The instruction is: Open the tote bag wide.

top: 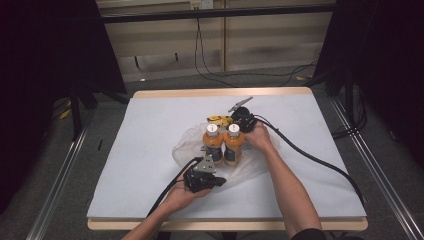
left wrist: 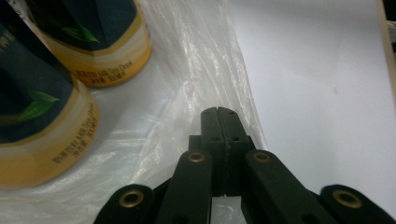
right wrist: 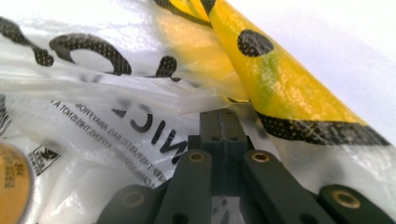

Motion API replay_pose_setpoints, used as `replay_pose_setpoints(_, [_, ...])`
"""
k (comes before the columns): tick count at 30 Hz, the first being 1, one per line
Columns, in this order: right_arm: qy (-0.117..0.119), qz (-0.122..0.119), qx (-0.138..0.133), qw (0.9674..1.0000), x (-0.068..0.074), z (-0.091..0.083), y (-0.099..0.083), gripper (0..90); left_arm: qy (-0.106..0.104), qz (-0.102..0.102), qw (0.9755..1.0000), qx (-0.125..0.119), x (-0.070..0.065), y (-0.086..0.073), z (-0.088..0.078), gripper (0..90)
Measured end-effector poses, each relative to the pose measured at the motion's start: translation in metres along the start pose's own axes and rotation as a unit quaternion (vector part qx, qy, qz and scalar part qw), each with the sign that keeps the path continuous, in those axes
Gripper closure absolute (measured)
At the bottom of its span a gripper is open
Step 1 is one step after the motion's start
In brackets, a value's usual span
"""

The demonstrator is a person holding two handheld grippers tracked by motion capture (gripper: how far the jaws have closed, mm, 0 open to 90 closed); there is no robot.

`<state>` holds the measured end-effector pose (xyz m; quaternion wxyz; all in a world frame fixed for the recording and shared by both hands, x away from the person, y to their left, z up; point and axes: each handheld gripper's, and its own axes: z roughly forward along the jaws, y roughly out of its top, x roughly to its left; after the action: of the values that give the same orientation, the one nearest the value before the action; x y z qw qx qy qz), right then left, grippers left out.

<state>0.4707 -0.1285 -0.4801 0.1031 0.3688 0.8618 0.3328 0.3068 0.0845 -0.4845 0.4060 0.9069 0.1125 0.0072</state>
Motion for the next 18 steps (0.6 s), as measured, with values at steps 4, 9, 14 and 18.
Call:
replay_pose_setpoints(4, [-0.002, 0.011, -0.003, 0.9999, -0.002, 0.004, 0.003, 90.0, -0.009, -0.004, 1.0, 0.001, -0.002, -0.001, -0.001, 90.0])
replay_pose_setpoints(9, [-0.006, 0.008, -0.007, 0.9999, 0.0, 0.008, 0.008, 90.0, -0.002, 0.016, 0.9997, 0.016, -0.005, -0.001, -0.005, 90.0])
replay_pose_setpoints(14, [-0.006, 0.014, -0.011, 0.9998, 0.002, 0.014, 0.013, 90.0, -0.01, 0.004, 0.9999, 0.008, -0.001, -0.011, -0.015, 90.0])
replay_pose_setpoints(18, [-0.029, 0.024, -0.016, 0.9992, 0.0, 0.017, 0.015, 90.0, -0.009, 0.004, 0.9998, 0.015, 0.0, -0.011, -0.017, 90.0])
